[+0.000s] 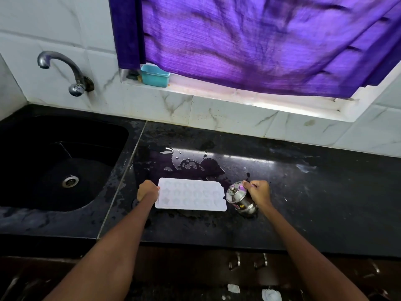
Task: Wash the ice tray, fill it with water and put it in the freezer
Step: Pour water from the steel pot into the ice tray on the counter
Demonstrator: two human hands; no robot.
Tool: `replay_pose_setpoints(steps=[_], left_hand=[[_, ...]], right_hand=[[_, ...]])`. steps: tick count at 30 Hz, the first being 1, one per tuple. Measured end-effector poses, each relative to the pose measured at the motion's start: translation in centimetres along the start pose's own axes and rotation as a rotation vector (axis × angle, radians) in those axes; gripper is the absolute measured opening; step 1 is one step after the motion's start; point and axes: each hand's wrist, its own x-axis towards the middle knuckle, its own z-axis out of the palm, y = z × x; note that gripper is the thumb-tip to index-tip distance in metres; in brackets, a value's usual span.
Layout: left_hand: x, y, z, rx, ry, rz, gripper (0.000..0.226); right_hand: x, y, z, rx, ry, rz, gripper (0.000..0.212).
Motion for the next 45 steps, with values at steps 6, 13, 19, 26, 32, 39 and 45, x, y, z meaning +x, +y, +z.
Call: replay_pose_setpoints(steps=[6,13,19,26,32,39,45], left_hand=[[0.1,-0.1,-0.1,0.003,-0.012,0.006,0.031],[0.1,-0.2,-0.1,0.006,-0.018,0.002,0.033],[0.1,-0.3,0.1,0.005,-0.016,0.01,0.033],[0.1,-0.4,0.1,0.011,-0.014,0.015,0.03],[0.1,-0.5,0.1,0.016,-0.019,0.017,0.031],[0.3,-1.0,0.0,0.011,-0.04,0.046,0.032],[0.2,-1.4,-0.2,0.013,-0.028,0.053,0.035]], right_hand=[[-0.3,-0.2,0.0,0.016,-0.01,-0.007,0.058],[-0.4,-0.2,0.1,0.02,0.002,-0.018,0.056],[-0.7,-0.2,-0.1,0.026,0.012,-0.017,0.056],[-1.0,-0.3,-0.2,0.038,0.016,-0.012,0.058],[-1.1,-0.5,-0.1,0.027,0.018,-0.005,0.056],[-1.2,-0.5,0.3,0.076,0.047,-0.002,0.053],[-1.0,-1.2,0.5,0.215,0.067,0.062,0.042]])
